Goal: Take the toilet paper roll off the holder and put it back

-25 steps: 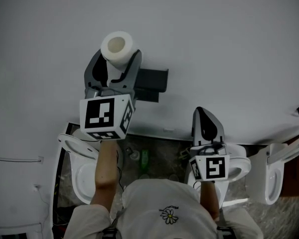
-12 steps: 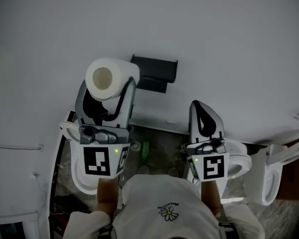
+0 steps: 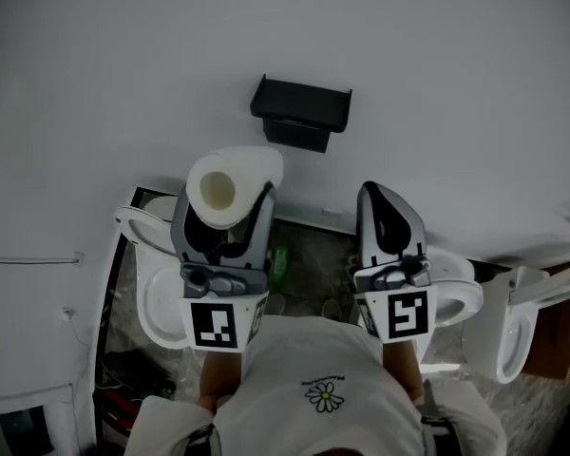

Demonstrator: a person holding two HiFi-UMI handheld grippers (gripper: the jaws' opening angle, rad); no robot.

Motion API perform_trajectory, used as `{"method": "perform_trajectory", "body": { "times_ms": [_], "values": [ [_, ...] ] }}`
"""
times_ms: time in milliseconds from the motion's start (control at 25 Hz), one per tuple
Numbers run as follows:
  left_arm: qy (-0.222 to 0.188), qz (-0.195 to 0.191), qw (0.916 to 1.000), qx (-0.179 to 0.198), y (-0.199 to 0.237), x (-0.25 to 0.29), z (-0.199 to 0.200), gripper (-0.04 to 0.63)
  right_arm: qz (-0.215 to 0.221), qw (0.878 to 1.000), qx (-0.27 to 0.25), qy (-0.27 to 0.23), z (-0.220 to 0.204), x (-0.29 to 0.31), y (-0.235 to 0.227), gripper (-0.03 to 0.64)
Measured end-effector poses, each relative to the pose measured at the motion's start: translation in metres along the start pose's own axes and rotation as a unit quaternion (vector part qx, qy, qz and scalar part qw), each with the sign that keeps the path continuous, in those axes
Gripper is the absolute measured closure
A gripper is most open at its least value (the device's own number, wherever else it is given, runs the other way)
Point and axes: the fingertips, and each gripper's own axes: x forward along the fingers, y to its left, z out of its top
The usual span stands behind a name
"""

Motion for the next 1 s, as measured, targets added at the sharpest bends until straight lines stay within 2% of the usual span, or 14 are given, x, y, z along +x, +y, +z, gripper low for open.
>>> {"method": "perform_trajectory", "body": {
  "times_ms": [200, 840, 1000],
  "values": [
    [-0.001, 0.011, 0.9999, -0.013, 0.003, -0.004, -0.012, 0.268, -0.007, 1.000, 0.000, 0.016, -0.010, -0.001, -0.004, 0.607],
    [-0.011, 0.024, 0.9997, -0.002, 0.009, -0.012, -0.005, 0.268, -0.002, 1.000, 0.005, 0.015, -0.010, -0.004, 0.002, 0.607],
    [-0.020, 0.010, 0.9998, 0.001, 0.006, -0.003, 0.004, 0.268, -0.003, 1.000, 0.006, 0.015, -0.010, -0.005, -0.001, 0.607]
  ]
}}
